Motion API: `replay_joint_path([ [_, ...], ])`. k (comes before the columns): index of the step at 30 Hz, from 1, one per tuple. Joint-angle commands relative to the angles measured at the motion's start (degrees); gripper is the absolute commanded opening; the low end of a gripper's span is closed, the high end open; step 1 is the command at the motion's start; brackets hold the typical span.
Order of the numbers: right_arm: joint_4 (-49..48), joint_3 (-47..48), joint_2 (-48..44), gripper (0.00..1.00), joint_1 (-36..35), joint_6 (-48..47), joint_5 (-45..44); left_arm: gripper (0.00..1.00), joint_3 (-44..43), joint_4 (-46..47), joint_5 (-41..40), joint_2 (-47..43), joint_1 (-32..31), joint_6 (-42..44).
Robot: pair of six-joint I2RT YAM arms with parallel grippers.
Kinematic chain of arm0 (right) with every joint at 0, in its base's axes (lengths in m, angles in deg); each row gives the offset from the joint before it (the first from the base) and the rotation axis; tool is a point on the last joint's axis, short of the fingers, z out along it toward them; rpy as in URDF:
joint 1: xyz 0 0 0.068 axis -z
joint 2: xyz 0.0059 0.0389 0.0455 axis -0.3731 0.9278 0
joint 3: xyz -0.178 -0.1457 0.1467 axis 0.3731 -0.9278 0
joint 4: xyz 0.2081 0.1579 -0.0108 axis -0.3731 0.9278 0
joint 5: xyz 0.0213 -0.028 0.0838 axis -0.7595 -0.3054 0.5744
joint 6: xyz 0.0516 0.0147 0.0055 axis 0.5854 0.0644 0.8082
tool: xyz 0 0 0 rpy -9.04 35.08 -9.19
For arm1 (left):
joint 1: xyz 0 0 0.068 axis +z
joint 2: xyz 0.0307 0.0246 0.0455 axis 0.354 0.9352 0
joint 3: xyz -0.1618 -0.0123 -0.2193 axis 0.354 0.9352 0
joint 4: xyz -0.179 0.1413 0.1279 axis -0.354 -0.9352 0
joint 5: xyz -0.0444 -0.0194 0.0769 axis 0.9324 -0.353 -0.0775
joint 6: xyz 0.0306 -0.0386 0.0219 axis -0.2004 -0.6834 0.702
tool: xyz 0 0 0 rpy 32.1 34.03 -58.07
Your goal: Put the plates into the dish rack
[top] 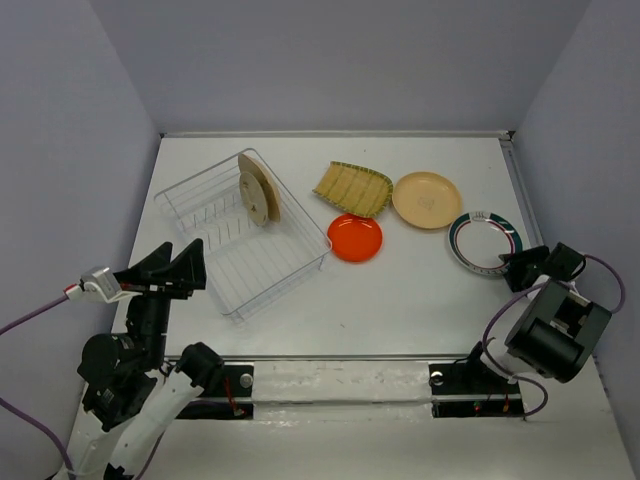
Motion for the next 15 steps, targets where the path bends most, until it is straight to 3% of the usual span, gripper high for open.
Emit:
replay_joint_path([
  [1,-5.21,-2.74,3.82,0.47,-0.06,1.53,5.33,0.99,-0.52,3.05,-0.47,-0.4,-0.58,1.18],
  [9,-3.03,-3.27,-0.56,0.09,-0.06,0.57,-1.95,0.99,-0.52,3.05,-0.29,0.3,-0.58,1.1],
  [14,2.51,-3.27,-12.76,0.07,-0.06,-2.24,-5.31,0.99,-0.43,3.4,0.06,1.18,-0.58,1.18],
  [15,4.87,-2.66,-18.88,0.07,-0.06,-2.25,-5.92,0.99,-0.43,3.31,0.14,1.27,-0.58,1.19],
])
